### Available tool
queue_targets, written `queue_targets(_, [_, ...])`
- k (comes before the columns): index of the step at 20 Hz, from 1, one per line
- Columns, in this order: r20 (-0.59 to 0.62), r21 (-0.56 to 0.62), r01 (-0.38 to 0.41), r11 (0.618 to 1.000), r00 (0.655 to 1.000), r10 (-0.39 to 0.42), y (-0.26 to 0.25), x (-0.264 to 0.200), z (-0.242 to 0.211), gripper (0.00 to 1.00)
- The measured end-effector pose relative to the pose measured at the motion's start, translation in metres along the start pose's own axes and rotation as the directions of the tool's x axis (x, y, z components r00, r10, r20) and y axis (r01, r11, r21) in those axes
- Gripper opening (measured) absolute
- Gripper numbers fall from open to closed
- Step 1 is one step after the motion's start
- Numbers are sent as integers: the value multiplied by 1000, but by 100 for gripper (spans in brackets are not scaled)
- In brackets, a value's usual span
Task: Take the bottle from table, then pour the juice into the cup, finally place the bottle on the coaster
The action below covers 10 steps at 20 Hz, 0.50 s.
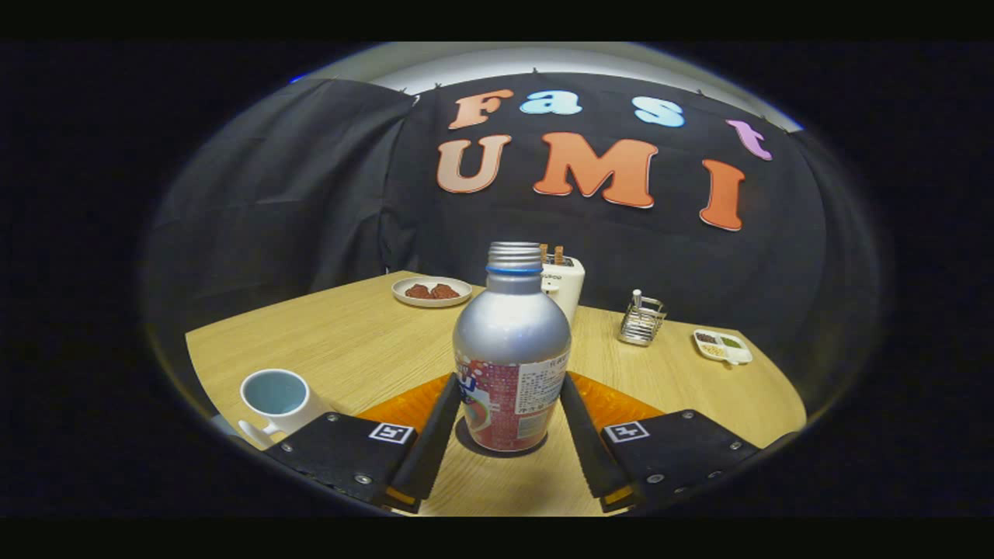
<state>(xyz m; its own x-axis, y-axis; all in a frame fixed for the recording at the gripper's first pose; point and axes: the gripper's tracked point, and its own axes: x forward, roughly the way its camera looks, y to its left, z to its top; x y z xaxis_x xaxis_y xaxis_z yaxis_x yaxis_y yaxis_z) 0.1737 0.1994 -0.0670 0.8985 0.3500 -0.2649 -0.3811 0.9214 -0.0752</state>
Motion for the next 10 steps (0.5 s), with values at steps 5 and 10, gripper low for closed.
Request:
queue_targets(5, [-22, 69, 1, 998, 1000, 1, -7, 20, -19, 74])
queue_targets(10, [-23, 53, 26, 998, 999, -25, -12, 21, -25, 74])
